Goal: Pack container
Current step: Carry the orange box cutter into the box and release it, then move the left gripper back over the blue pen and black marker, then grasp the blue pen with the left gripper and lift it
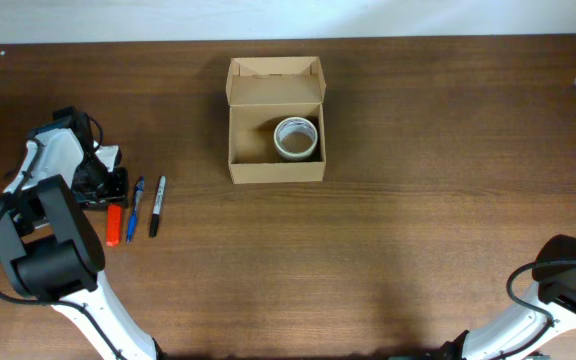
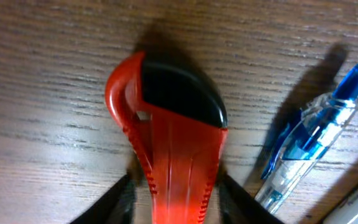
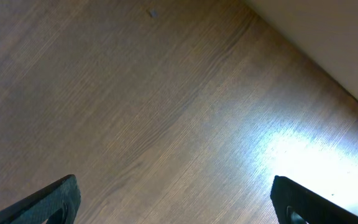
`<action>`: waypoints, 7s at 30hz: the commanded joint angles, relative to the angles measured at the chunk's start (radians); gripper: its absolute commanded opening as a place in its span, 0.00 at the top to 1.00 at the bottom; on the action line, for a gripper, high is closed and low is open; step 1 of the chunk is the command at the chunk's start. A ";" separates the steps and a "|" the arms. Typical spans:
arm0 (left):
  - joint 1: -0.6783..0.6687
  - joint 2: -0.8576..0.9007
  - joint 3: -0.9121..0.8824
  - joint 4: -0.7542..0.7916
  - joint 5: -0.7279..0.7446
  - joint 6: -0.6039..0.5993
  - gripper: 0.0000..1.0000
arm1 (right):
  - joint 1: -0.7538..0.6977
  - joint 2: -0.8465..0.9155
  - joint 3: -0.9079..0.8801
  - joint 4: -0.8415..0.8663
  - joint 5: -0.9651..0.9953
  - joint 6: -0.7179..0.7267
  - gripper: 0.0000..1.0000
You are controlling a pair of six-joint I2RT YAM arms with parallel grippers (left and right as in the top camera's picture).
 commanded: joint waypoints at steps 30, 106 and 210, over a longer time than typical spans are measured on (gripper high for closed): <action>-0.297 0.012 1.216 -0.399 0.118 0.208 0.94 | 0.000 0.004 -0.005 0.000 0.012 -0.003 0.01; -0.787 0.396 0.994 -0.613 0.190 0.700 0.85 | 0.000 0.004 -0.005 0.000 0.012 -0.003 0.01; -0.102 0.034 0.294 -0.232 -0.021 0.004 0.98 | 0.000 0.004 -0.005 0.000 0.012 -0.003 0.01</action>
